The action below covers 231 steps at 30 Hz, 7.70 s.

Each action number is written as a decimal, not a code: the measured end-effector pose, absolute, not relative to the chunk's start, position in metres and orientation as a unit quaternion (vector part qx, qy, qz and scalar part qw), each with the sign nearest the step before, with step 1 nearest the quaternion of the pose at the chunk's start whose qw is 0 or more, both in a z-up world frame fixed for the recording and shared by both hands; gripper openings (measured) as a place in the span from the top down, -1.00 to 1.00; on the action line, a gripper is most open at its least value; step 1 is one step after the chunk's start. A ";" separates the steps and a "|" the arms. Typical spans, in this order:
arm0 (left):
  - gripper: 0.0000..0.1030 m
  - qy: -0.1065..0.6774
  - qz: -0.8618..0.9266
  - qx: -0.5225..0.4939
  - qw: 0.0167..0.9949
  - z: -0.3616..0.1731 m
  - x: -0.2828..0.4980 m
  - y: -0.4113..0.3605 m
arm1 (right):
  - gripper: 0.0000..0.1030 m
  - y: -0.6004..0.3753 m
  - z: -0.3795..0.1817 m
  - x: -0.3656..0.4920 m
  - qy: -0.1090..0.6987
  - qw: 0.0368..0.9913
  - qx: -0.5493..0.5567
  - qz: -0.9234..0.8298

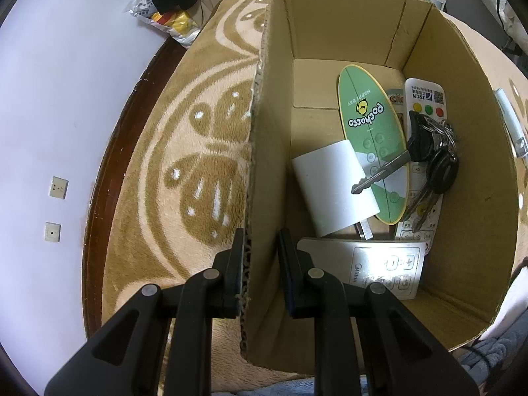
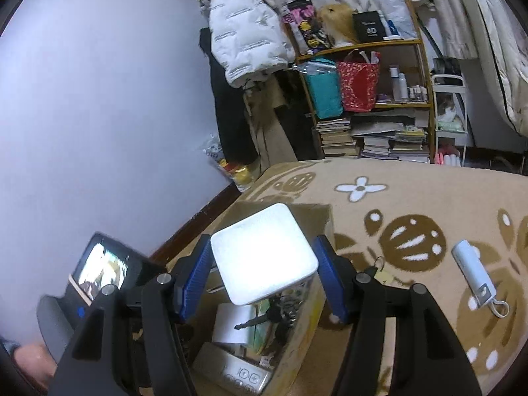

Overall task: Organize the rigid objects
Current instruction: 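Carry the white square pad into the box and release it, then grasp the tan AIMA key tag with the right gripper, then carry the AIMA key tag into the box and open the right gripper, then grasp the pale blue power bank with the right gripper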

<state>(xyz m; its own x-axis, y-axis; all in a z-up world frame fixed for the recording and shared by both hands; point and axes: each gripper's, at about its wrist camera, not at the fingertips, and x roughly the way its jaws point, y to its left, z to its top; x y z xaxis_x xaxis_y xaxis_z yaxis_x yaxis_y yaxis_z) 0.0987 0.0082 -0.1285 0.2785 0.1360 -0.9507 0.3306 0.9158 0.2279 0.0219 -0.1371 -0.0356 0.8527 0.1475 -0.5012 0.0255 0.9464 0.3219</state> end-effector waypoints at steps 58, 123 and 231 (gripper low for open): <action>0.63 0.599 -0.062 0.197 0.773 -0.130 0.098 0.006 | -0.81 -0.235 -0.128 0.081 0.366 0.913 0.146 -0.110; 0.62 0.597 -0.061 0.206 0.773 -0.126 0.093 0.002 | 0.76 -0.183 -0.031 0.018 0.278 0.941 0.192 -0.003; 0.58 0.599 -0.064 0.212 0.769 -0.130 0.096 0.003 | -1.00 -0.309 -0.103 0.055 0.427 0.881 0.116 -0.169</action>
<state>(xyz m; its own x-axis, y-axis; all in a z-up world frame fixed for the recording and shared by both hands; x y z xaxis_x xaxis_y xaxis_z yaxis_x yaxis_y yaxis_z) 0.0965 0.0030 -0.1303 0.2735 0.1560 -0.9491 0.3530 0.9016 0.2499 0.0552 -0.3085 -0.1033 0.5791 -0.1986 -0.7907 0.3961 0.9163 0.0599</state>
